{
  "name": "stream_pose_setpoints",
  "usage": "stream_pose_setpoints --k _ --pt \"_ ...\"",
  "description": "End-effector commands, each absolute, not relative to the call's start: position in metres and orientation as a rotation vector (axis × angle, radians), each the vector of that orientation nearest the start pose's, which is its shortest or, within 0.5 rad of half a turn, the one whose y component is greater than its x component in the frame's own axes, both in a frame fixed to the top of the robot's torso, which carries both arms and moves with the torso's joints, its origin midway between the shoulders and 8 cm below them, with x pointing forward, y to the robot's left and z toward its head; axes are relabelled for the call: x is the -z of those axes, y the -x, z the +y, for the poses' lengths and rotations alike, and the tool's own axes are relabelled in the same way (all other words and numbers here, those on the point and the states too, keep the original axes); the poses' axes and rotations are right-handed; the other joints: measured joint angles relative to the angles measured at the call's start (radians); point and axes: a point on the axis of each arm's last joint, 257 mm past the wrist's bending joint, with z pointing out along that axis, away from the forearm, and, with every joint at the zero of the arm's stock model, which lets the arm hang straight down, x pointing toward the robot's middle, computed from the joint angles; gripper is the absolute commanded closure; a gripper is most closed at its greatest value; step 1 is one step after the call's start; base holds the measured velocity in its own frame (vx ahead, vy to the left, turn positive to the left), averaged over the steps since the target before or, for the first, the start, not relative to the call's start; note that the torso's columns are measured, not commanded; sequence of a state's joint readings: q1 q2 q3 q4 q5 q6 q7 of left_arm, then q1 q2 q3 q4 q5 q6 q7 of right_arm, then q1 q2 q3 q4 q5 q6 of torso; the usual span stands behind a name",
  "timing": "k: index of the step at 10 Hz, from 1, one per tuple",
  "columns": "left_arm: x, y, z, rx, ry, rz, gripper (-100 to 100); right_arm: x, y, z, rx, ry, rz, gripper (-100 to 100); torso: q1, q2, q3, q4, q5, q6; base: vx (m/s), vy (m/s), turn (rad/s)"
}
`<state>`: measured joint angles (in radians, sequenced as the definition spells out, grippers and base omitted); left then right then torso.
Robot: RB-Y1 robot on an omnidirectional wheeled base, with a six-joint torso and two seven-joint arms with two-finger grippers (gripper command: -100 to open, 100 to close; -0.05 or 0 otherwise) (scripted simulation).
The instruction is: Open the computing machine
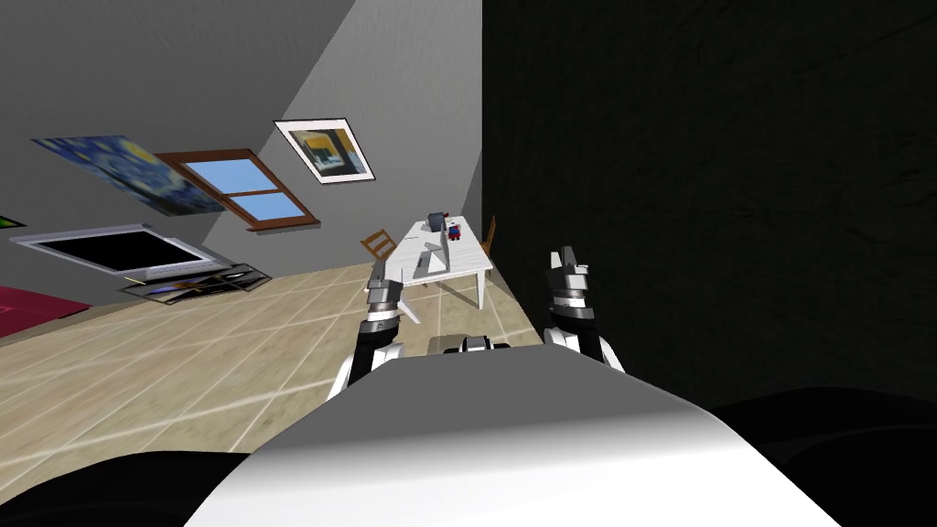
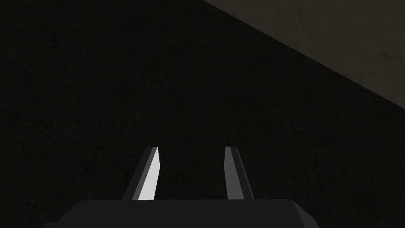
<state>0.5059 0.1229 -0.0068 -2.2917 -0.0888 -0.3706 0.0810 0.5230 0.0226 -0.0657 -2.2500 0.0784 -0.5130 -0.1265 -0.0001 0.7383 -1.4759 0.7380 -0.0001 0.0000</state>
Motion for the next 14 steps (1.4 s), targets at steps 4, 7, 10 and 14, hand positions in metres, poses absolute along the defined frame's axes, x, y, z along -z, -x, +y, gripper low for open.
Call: stream_pose_setpoints --k 4,7,10,14 --pt "0.024 -0.384 0.277 1.173 0.714 0.923 -100 -0.006 -0.343 -0.298 -1.287 -0.697 0.631 0 0.000 0.000 0.000 0.000 0.000 0.000 0.092 -0.083 0.005" --pt "0.035 -0.391 0.286 1.120 0.746 0.963 -100 -0.006 -0.343 -0.298 -1.287 -0.697 0.631 0 0.001 0.000 0.000 0.000 0.000 0.000 0.086 -0.066 0.005" --pt "0.045 -0.397 0.294 1.070 0.771 1.000 -100 -0.006 -0.343 -0.298 -1.287 -0.697 0.631 0 0.001 0.000 0.000 0.000 0.000 0.000 0.076 -0.062 0.004" --pt "0.058 -0.405 0.305 1.000 0.797 1.054 -100 -0.006 -0.343 -0.298 -1.287 -0.697 0.631 0 0.000 0.000 0.000 0.000 0.000 0.000 0.070 -0.060 0.004"
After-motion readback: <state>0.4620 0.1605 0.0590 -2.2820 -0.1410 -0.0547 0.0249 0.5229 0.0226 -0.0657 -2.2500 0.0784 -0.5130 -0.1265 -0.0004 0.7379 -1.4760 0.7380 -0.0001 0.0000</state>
